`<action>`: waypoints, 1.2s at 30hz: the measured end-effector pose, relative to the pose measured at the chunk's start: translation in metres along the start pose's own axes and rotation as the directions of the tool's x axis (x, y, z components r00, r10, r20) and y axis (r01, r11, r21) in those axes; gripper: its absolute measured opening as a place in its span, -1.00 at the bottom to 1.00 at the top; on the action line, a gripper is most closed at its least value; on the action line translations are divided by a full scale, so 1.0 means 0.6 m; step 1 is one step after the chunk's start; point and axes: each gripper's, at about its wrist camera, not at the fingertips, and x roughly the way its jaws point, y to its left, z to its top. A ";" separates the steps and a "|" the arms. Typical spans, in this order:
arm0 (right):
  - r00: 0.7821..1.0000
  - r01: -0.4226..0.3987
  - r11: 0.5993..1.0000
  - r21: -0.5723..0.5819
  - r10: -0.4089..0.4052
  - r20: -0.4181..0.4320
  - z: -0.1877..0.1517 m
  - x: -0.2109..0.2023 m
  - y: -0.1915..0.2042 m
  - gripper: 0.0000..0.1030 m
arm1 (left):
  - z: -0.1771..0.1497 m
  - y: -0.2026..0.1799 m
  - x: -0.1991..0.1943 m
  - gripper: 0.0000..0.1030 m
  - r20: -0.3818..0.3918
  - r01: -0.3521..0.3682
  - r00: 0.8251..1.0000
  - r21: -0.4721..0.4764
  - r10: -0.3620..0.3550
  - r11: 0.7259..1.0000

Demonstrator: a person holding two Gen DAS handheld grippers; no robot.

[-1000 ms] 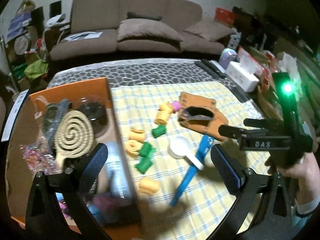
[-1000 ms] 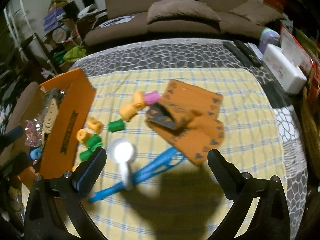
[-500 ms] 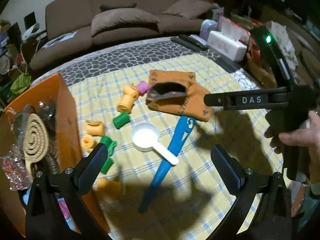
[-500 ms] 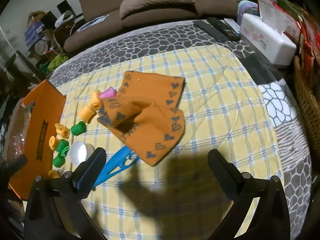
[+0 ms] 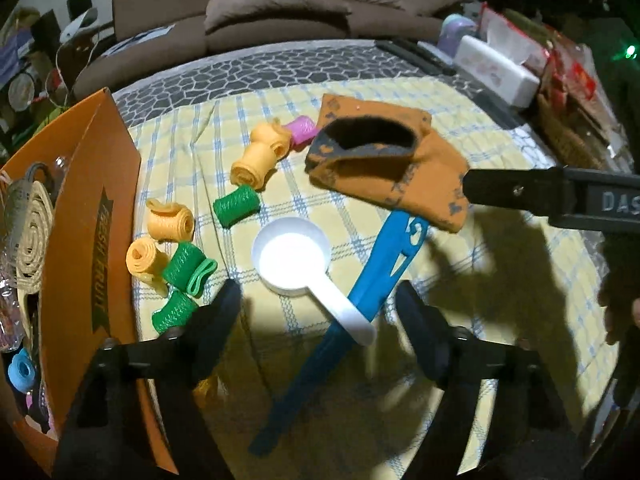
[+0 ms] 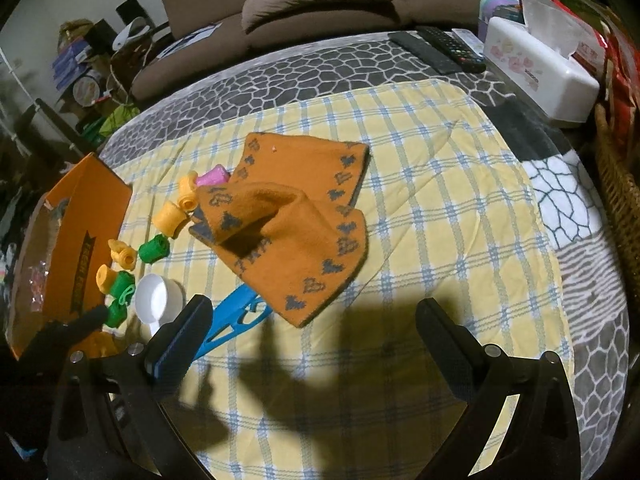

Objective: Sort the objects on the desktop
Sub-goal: 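Move the left gripper toward the white measuring scoop on the cloth, then grasp the white scoop by its handle with the left gripper and lift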

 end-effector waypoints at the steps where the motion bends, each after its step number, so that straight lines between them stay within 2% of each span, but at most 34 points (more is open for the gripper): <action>1: 1.000 -0.001 1.000 -0.004 0.001 -0.001 0.000 0.000 0.002 0.99 | -0.002 0.000 0.002 0.21 -0.002 -0.002 1.000 -0.002 0.002 1.000; 3: 1.000 -0.004 1.000 -0.011 0.004 -0.002 -0.001 0.000 0.007 0.99 | -0.003 0.002 0.006 0.09 -0.004 -0.004 1.000 -0.008 0.004 1.000; 5: 1.000 -0.011 1.000 -0.020 0.010 -0.005 -0.003 0.001 0.012 0.99 | -0.004 0.007 0.010 -0.22 -0.005 -0.003 1.000 -0.019 0.003 1.000; 8: 1.000 -0.016 0.999 -0.038 0.016 -0.012 -0.006 0.002 0.022 0.99 | -0.007 0.018 0.018 -0.53 -0.015 0.014 1.000 -0.045 -0.015 0.999; 13: 1.000 -0.023 0.999 -0.047 0.022 -0.020 -0.007 0.005 0.028 0.99 | -0.012 0.030 0.036 -0.57 -0.040 0.018 0.999 -0.070 -0.021 0.997; 18: 0.999 -0.029 0.999 -0.037 0.028 -0.022 -0.007 0.005 0.031 0.99 | -0.010 0.025 0.037 -0.51 -0.029 0.018 0.999 -0.061 -0.019 0.998; 19: 0.999 -0.029 0.999 -0.037 0.029 -0.022 -0.007 0.005 0.031 0.99 | -0.011 0.024 0.038 -0.53 -0.026 0.017 0.999 -0.053 -0.019 0.998; 20: 0.999 -0.029 0.999 -0.038 0.028 -0.022 -0.007 0.005 0.031 0.99 | -0.011 0.024 0.037 -0.78 -0.020 0.025 0.999 -0.050 -0.026 0.998; 24: 0.999 -0.029 0.999 -0.043 0.028 -0.028 -0.007 0.008 0.033 0.99 | -0.007 0.034 0.026 -0.79 0.001 0.065 0.998 -0.083 -0.065 0.994; 31: 0.999 -0.050 0.998 -0.035 0.050 -0.022 -0.005 0.006 0.044 0.99 | 0.013 0.053 -0.026 -0.79 0.075 0.104 0.993 -0.111 -0.096 0.988; 36: 0.996 -0.091 0.995 -0.029 0.091 -0.016 0.002 0.002 0.060 0.99 | 0.035 0.085 -0.097 -0.79 0.171 0.150 0.978 -0.149 -0.124 0.977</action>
